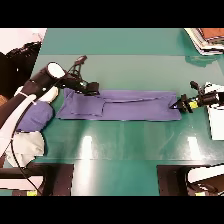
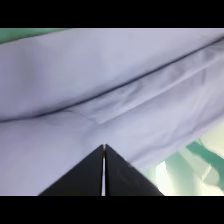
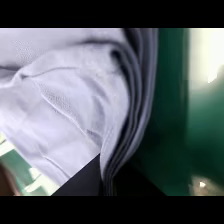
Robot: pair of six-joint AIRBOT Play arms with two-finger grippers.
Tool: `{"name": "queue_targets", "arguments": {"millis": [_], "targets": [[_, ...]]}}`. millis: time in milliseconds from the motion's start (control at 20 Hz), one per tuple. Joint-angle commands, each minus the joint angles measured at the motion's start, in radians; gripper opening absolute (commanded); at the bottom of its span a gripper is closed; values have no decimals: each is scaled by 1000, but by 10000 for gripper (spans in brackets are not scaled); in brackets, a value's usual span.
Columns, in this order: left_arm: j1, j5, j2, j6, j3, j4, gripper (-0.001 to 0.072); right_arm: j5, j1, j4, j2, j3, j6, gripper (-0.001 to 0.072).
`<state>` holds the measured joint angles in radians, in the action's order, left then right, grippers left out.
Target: Fold the shirts.
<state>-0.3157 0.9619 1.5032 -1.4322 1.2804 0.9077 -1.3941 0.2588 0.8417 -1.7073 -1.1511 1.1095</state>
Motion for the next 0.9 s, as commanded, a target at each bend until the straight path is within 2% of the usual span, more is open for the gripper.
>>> {"name": "queue_targets", "arguments": {"millis": [0,250,450,850], "targets": [[-80,-25,76,-10,53,-11,24,-5,-16,-23,91,-4,8,19],[-165,0,264,-36,266,-19,24,-93,-62,-101,275,-151,132,18],[-226,23,378,-56,399,-26,24,-141,-195,-117,309,-356,225,18],[-254,41,439,-81,408,-26,24,-84,-429,-115,306,-613,280,18]]}}
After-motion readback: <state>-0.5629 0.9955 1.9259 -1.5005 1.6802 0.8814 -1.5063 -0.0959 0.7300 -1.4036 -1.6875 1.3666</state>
